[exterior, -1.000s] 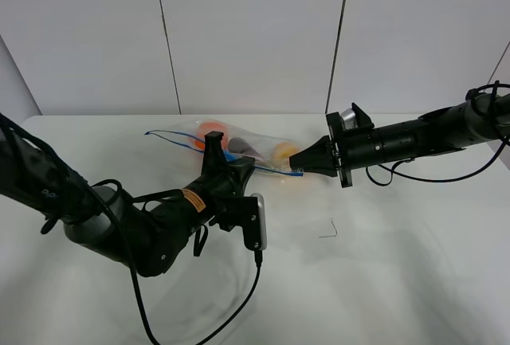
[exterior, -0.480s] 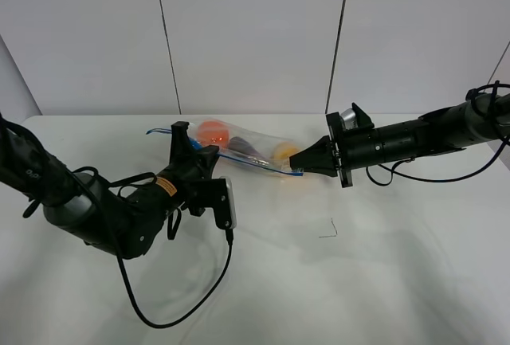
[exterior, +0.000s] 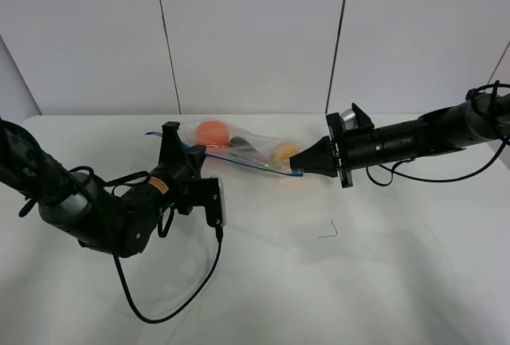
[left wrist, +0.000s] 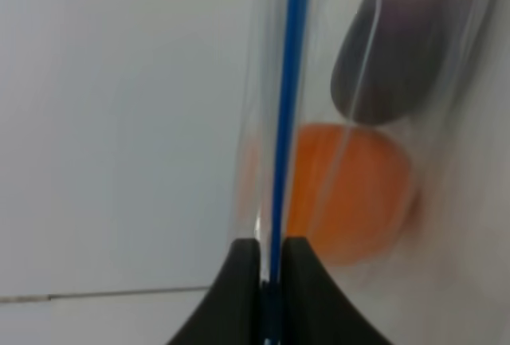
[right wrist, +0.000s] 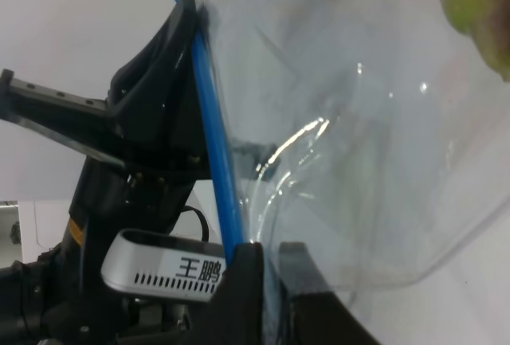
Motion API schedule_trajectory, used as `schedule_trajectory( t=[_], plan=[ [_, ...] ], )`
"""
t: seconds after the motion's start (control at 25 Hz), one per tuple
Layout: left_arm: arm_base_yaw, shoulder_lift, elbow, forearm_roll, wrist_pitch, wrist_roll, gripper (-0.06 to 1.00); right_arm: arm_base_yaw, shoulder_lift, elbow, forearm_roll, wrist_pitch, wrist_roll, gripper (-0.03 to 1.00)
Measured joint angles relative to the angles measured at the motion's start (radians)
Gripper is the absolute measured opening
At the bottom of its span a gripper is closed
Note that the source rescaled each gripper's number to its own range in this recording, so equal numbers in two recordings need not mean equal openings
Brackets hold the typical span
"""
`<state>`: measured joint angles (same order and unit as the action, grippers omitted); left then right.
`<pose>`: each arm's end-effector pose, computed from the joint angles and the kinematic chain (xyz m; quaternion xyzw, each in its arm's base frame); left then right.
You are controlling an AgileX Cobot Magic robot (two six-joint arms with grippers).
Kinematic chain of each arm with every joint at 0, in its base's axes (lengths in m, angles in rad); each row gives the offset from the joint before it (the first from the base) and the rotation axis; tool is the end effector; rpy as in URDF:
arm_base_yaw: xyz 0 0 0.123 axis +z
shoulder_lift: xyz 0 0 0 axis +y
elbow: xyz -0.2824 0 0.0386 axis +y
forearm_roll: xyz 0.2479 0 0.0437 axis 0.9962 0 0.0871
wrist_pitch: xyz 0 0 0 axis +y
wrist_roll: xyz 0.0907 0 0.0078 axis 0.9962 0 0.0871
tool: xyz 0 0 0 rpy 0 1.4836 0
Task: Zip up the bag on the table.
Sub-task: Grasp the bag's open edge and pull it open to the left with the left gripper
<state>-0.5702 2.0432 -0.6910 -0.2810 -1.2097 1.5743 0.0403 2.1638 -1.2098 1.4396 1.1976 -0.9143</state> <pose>0.3048 -0.1674 0.1182 0.5714 0.4545 0.3811 0.5671 0.3781 0.0994 0.1263 0.0053 0.8236 0.5639 0.0606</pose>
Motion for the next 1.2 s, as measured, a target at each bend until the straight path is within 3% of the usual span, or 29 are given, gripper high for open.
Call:
schedule_trajectory(
  t=[0.44, 0.92, 1.2],
  plan=[
    [0.009, 0.0, 0.0, -0.081, 0.0, 0.05, 0.0, 0.0, 0.0, 0.0, -0.005, 0.0, 0.0, 0.0],
    [0.153, 0.0, 0.0, -0.132, 0.0, 0.078, 0.0, 0.0, 0.0, 0.0, -0.009, 0.001, 0.0, 0.0],
    [0.179, 0.0, 0.0, -0.135, 0.001, 0.089, 0.0, 0.0, 0.0, 0.0, -0.01, 0.001, 0.0, 0.0]
  ],
)
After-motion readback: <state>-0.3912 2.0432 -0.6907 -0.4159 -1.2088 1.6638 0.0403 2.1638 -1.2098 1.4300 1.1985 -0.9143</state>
